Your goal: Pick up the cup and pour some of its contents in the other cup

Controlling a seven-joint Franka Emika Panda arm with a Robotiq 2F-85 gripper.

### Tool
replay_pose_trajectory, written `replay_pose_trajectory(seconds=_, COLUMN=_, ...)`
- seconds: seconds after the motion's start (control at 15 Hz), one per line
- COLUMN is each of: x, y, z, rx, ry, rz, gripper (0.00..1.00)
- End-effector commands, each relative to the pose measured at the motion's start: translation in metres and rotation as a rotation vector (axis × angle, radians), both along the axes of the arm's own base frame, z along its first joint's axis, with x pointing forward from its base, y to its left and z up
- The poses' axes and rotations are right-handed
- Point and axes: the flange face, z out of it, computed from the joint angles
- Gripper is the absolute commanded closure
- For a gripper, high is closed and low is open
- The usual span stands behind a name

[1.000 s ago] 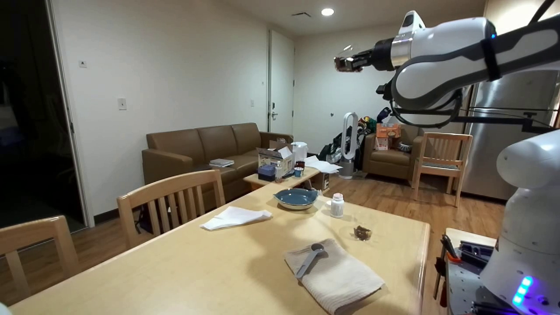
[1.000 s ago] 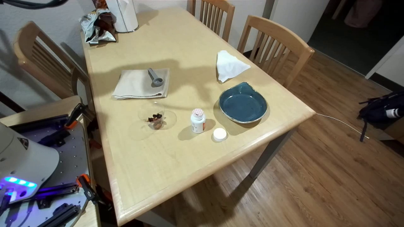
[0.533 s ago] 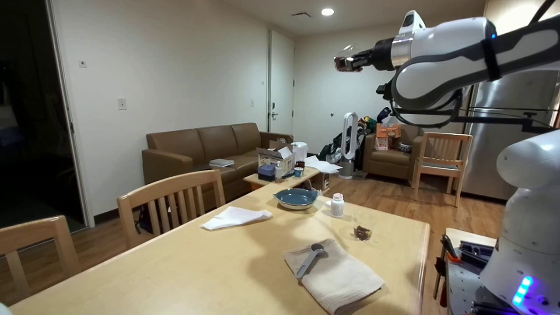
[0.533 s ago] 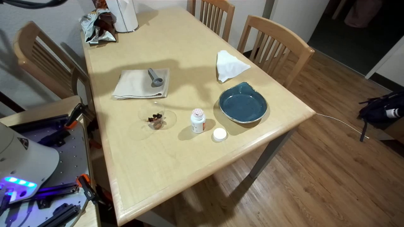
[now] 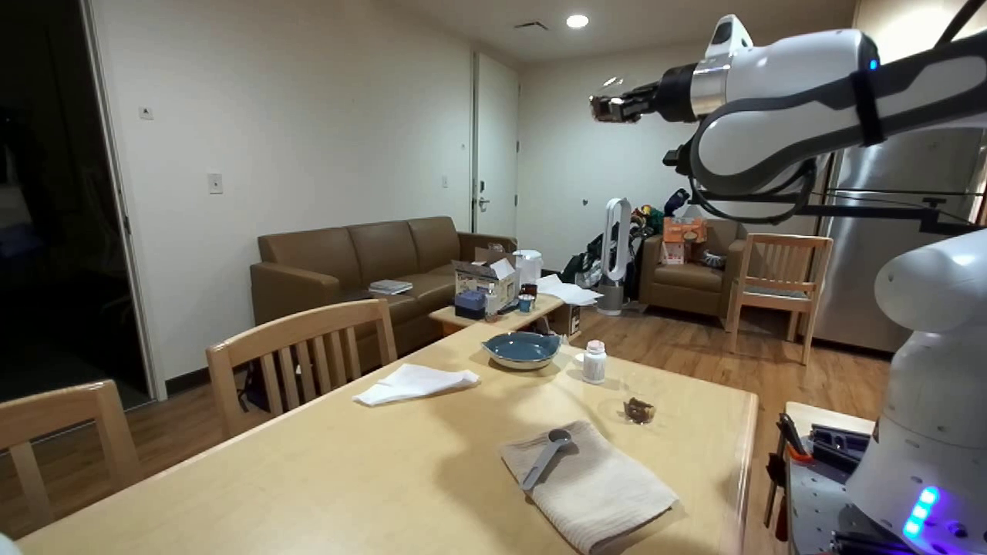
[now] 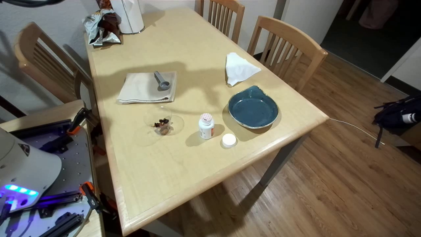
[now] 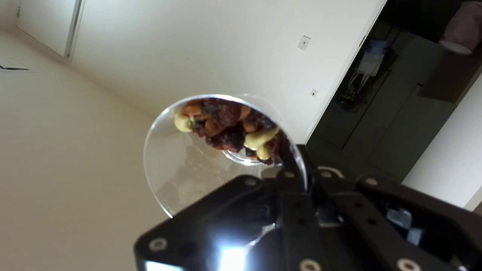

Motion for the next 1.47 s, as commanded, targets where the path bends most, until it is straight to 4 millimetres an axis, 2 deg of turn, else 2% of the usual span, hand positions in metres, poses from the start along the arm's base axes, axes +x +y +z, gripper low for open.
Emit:
replay_pose_trajectory(seconds=0.0, x=-0.001, y=0.0, z=0.005, rx=-0.041, ry=-0.013, rz=-0.019, gripper=0.95)
replay_pose_trajectory(seconds=0.6, x=-0.001, y=-0.002, z=0.002, rx=-0.014, ry=-0.009, rz=-0.015, gripper=0.95)
replay_pose_trajectory(seconds=1.07, x=0.016, y=-0.005, z=-0.01, rx=0.239, ry=0.358, rz=0.008, gripper=0.95)
replay_pose_trajectory(seconds=1.4, x=0.013, y=-0.006, z=0.0, rx=0.375, ry=0.522, rz=0.003, gripper=0.95)
